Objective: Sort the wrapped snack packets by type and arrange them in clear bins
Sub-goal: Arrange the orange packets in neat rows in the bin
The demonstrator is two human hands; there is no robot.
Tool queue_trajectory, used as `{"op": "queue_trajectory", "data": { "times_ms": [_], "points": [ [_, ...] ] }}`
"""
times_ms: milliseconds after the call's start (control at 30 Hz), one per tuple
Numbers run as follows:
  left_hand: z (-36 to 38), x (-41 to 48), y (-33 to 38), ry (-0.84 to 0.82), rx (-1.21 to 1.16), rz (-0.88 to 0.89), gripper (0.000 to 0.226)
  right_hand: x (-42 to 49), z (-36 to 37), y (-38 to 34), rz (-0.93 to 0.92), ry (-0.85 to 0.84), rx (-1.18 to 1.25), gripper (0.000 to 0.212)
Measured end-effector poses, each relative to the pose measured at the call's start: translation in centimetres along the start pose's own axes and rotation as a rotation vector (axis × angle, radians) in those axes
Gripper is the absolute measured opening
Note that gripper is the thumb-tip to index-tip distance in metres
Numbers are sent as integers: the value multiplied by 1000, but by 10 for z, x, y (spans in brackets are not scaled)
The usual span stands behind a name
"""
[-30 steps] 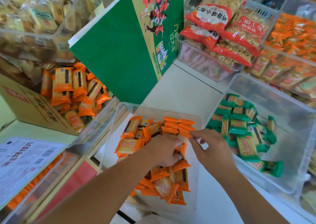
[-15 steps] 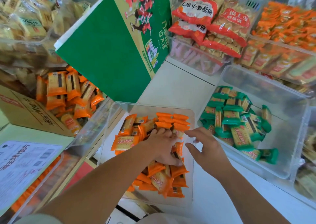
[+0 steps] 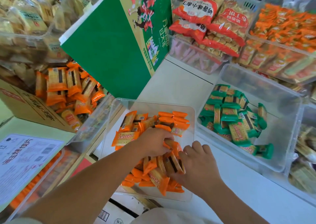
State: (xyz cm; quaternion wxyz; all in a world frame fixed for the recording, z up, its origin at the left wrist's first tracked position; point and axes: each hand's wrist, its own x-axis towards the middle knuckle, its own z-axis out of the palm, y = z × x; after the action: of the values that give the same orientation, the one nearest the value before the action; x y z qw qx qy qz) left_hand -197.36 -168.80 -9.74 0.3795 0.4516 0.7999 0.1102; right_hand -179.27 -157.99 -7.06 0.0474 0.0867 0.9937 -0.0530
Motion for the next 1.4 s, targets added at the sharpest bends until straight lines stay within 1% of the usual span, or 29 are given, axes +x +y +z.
{"op": "queue_trajectory", "data": {
  "times_ms": [100,200,300,400,433,467,533,567,633,667,733,800,867,933,1033,1100,1167,1300,1333,1400],
  "points": [
    [-6,-14,-8,109,-9,40,25,-2,10,-7,-61,-55,-66,45],
    [-11,-26,-10,161,12,49,38,-5,17,-11,-108,-108,-89,39],
    [-13,-32,-10,204,62,40,44,-6,16,-10,-114,-109,-16,35],
    [-9,-33,-12,260,24,10,39,-11,14,-8,-119,-130,127,23],
    [-7,-33,-13,276,8,-8,35,-14,15,-6,-129,-152,161,26],
    [-7,-33,-14,294,-3,-29,30,-16,15,-3,-140,-182,175,34],
    [-7,-31,-14,342,-34,-66,24,-15,14,3,-179,-237,128,51],
    [-7,-29,-14,360,-57,-73,23,-12,12,4,-198,-247,100,52],
    [-7,-25,-15,359,-75,-79,24,-5,7,7,-210,-215,99,39],
    [-7,-23,-15,354,-73,-71,24,-2,5,9,-193,-160,125,33],
    [-5,-20,-18,373,-66,-42,26,8,-3,18,-124,-21,165,20],
    [-7,-19,-21,374,-24,-46,30,25,-9,29,-13,69,141,14],
    [-12,-18,-22,312,-33,-37,33,46,-9,34,51,69,89,15],
    [-17,-13,-20,275,-92,-23,34,65,-4,33,46,19,28,16],
    [-20,-7,-18,321,-90,-41,35,81,4,36,55,-41,-39,10],
    [-20,-5,-20,330,-105,-52,32,84,7,38,81,-69,-136,15],
    [-18,-5,-24,343,-135,-61,31,84,9,35,86,-62,-217,20],
    [-10,-4,-25,378,-157,-98,29,86,15,27,49,82,-151,36],
    [-9,-3,-25,380,-157,-110,30,88,18,25,35,118,-108,37],
    [-6,-2,-24,385,-152,-114,31,94,23,23,23,145,-5,32]
  ]
}}
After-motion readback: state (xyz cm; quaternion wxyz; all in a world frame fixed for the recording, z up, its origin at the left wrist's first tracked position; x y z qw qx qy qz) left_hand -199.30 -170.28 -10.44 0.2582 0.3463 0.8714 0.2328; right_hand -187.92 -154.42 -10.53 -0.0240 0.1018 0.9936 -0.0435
